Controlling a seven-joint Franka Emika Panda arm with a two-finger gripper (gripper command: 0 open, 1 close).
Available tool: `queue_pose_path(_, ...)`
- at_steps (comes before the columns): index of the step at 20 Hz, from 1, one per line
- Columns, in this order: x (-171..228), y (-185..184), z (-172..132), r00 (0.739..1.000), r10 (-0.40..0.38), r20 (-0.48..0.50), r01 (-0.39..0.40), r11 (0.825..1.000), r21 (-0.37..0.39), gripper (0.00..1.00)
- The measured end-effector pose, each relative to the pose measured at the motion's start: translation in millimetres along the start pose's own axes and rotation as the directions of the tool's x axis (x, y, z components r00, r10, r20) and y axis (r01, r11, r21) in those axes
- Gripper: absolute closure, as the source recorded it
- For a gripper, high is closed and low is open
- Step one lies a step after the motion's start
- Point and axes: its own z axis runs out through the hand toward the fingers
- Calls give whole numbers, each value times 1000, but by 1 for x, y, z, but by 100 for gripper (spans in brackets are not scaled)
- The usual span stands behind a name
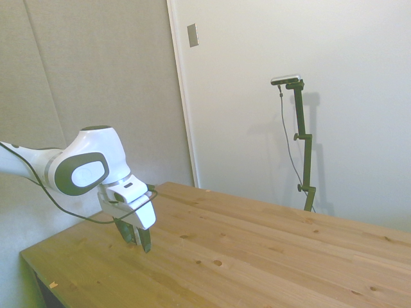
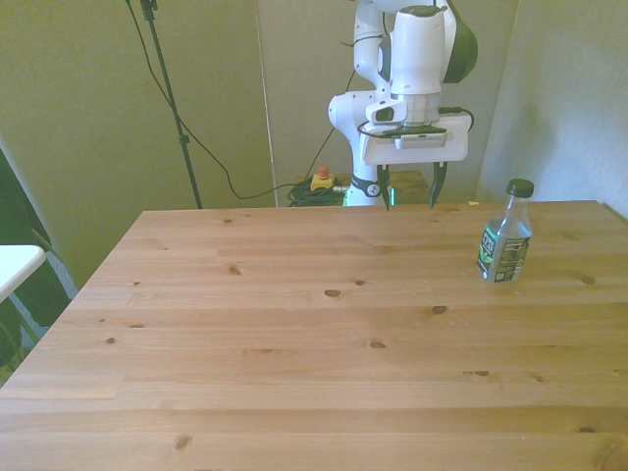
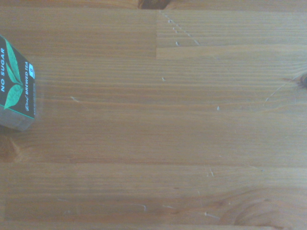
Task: Knock down the bottle
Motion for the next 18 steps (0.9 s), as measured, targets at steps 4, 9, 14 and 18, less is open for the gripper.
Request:
queue_pose_path(4, -9, -7, -3, 1000, -17, 3, 17, 1000, 0, 100)
queue_pose_path(9, -48, -35, -34, 1000, 14, 5, -14, 1000, 0, 100)
queue_pose_path(14, -70, -67, -62, 999, 49, -10, -49, 998, 28, 100)
queue_pose_path(18, -79, -93, -62, 998, 66, 1, -66, 998, 16, 100)
